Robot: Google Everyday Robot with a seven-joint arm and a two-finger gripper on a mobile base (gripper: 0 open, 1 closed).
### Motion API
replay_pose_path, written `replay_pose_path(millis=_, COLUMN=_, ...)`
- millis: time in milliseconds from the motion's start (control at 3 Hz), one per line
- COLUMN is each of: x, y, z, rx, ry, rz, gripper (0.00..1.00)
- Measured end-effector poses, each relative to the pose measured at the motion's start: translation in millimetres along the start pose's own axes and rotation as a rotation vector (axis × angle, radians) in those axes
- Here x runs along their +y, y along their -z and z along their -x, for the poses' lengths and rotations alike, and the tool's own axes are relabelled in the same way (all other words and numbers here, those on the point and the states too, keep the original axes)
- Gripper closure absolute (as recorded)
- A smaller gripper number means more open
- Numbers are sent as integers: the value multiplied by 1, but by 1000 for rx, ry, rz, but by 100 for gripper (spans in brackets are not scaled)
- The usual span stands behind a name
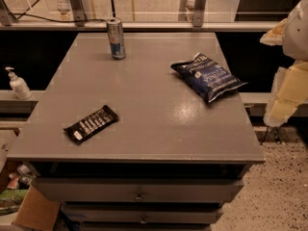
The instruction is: Move rxbar chocolate near blue chip bag
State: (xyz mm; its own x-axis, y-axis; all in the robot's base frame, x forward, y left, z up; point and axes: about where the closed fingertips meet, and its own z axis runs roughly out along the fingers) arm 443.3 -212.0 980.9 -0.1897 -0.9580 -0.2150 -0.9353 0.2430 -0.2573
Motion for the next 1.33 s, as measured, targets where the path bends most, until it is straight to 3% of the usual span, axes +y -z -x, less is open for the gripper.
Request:
replay_pose_path(millis=333, x=-8, y=-4, z=39, rx=-37, ry=107, rz=0, gripper=0)
replay_pose_path(millis=667, x=-8, y=-18, z=89, rx=-67, ry=255, rz=7, gripper=0)
replay_pose_path(millis=1333, x=26, y=-76, z=171, rx=-109, ry=545, rz=22, gripper=0)
